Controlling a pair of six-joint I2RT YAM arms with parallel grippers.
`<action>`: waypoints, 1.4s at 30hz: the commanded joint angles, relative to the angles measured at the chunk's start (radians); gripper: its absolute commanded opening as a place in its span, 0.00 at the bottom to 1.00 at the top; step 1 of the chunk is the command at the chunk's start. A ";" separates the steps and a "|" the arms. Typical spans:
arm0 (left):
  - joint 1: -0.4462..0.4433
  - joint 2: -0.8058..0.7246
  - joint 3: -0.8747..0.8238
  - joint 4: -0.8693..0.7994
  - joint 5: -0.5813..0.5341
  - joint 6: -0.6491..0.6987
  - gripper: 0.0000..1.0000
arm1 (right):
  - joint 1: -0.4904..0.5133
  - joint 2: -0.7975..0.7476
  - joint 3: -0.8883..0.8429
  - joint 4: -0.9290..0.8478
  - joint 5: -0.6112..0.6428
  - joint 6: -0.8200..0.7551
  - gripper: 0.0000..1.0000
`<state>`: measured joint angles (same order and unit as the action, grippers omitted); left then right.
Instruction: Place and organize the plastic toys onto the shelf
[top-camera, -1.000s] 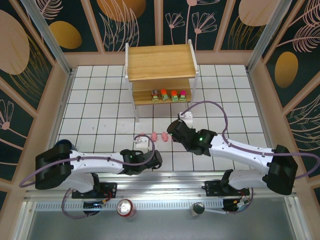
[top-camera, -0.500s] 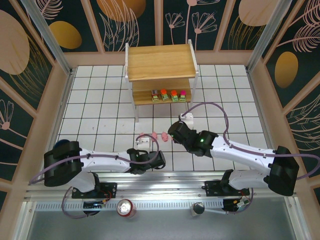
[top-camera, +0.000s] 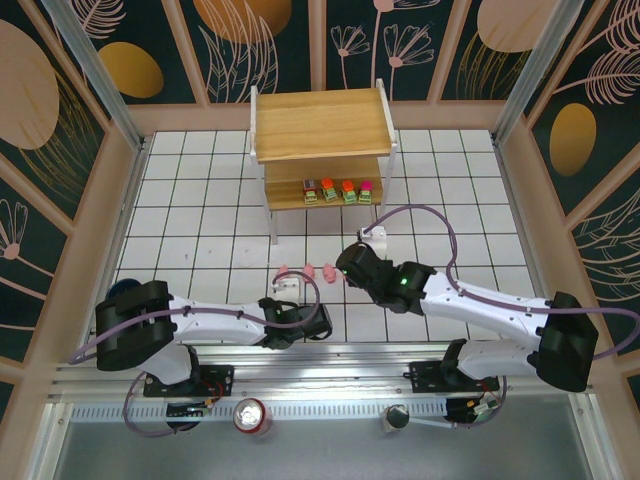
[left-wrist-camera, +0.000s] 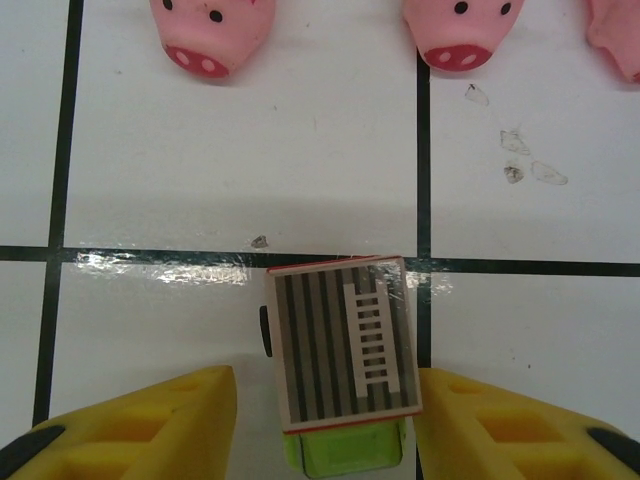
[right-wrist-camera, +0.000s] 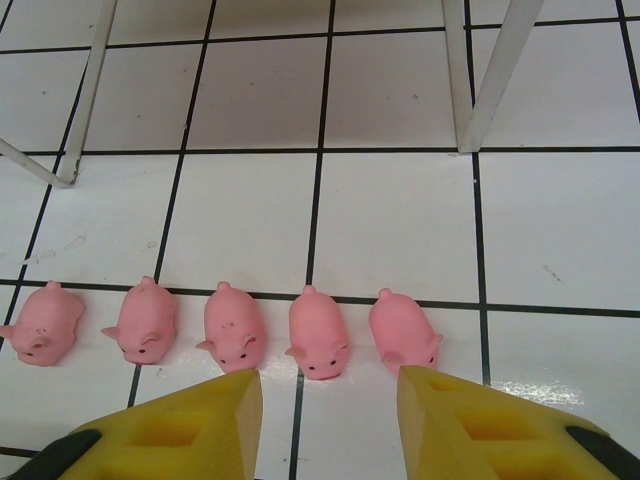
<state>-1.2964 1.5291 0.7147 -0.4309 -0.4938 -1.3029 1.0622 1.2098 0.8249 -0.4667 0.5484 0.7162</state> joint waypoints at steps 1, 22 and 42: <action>-0.007 0.007 0.014 -0.016 -0.002 -0.017 0.49 | 0.003 -0.028 -0.018 0.013 0.007 0.010 0.41; -0.007 0.051 0.028 -0.008 -0.007 -0.002 0.33 | 0.001 -0.042 -0.024 0.007 0.009 0.012 0.41; -0.007 -0.001 0.176 -0.179 -0.124 0.073 0.26 | -0.015 -0.073 -0.017 -0.005 0.036 0.003 0.41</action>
<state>-1.2964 1.5585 0.8440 -0.5220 -0.5537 -1.2636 1.0580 1.1732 0.8173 -0.4610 0.5495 0.7158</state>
